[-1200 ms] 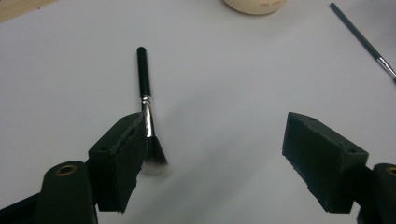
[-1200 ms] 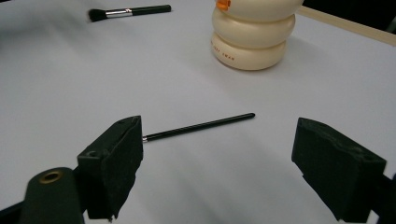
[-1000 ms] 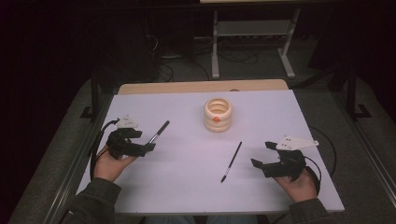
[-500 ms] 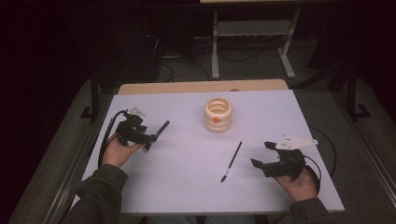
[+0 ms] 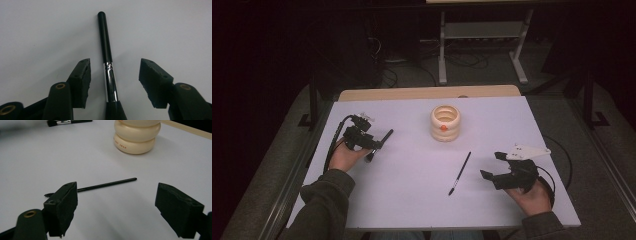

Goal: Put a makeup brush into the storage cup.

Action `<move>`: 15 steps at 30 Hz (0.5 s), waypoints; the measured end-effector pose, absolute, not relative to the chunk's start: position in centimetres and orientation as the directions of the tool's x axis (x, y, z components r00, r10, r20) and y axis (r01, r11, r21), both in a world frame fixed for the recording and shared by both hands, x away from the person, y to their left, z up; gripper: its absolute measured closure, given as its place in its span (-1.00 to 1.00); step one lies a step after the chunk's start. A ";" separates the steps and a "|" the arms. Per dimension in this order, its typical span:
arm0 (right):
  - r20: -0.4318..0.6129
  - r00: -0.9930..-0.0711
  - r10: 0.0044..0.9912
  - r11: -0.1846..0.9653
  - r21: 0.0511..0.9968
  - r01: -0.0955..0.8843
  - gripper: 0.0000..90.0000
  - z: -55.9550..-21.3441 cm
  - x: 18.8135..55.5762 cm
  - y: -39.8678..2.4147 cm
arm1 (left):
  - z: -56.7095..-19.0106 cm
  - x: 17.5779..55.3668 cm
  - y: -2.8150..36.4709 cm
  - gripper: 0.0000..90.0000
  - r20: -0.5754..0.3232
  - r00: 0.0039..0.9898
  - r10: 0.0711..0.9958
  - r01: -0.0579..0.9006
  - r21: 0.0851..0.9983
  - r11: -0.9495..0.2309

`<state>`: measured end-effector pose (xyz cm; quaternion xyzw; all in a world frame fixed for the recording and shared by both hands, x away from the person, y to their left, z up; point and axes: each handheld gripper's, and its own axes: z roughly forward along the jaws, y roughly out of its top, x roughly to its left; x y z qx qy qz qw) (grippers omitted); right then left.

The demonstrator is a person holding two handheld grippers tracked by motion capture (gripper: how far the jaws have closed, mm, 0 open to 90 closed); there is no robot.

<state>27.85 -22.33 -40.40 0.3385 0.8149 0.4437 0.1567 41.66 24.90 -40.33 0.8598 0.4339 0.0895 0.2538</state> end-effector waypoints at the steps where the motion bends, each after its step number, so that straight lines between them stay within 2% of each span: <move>1: 0.043 -0.722 0.691 0.378 0.830 0.411 -0.61 -40.4 27.8 -22.3 | -40.5 41.8 24.9 -0.01 -0.070 0.602 0.795 0.705 0.514 -0.489; 9: 0.051 -0.724 0.688 0.379 0.826 0.418 -0.61 -40.5 27.9 -22.3 | -41.3 42.5 24.8 0.24 -0.074 0.594 0.801 0.730 0.466 -0.499; 15: 0.051 -0.728 0.684 0.384 0.823 0.418 -0.60 -40.5 27.9 -22.1 | -41.3 42.7 24.1 0.34 -0.046 0.586 0.809 0.741 0.433 -0.513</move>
